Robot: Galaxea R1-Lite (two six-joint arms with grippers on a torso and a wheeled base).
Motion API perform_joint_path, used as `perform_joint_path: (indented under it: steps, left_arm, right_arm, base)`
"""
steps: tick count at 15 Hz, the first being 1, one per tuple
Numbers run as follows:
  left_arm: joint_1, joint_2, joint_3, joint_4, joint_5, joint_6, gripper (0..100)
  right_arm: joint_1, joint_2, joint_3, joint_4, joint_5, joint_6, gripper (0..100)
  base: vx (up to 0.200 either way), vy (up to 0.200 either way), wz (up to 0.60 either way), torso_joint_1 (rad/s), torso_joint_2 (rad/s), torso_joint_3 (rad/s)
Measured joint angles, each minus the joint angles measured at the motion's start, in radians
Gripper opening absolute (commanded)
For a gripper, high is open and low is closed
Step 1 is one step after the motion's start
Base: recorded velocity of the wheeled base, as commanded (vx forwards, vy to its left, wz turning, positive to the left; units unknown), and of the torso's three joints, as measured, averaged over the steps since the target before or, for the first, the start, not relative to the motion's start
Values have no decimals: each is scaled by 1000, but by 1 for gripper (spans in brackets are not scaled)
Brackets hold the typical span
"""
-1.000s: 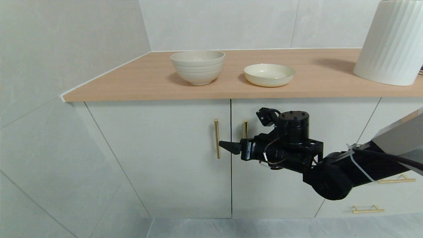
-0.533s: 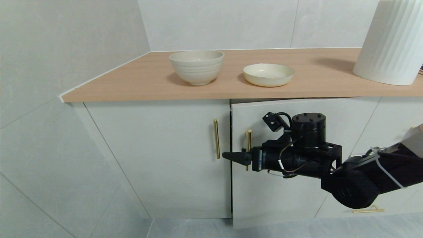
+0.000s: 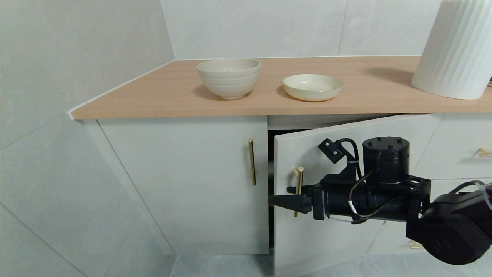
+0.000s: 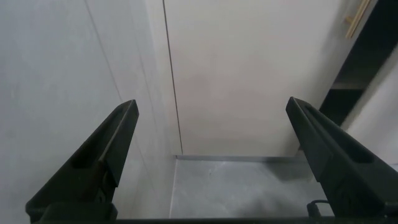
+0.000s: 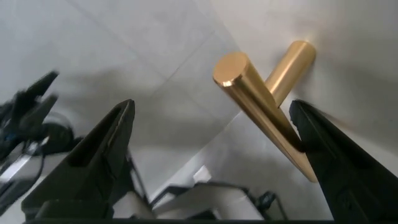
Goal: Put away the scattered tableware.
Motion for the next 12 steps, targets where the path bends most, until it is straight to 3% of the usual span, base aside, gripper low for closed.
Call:
perform_joint_path:
  steps: [3,9,10,12]
  left_arm:
    - [1,0,0,0,0,8,100]
    - [1,0,-2,-2,-3,3,100]
    - [0,0,-25,0,-15,2,100]
    - [-13,20,-106,28,-104,2,100]
  right_arm:
    - [14,-51,80,-23,44,-17,100]
    - [50,-94,260,-225,66,-45,100]
    - [59,-98,288,-254,66,-47,100]
    - [71,-106,315,-272,66,-49,100]
  base:
    - [0,0,0,0,0,0]
    - [0,0,0,0,0,0]
    - [0,0,0,0,0,0]
    - [0,0,0,0,0,0]
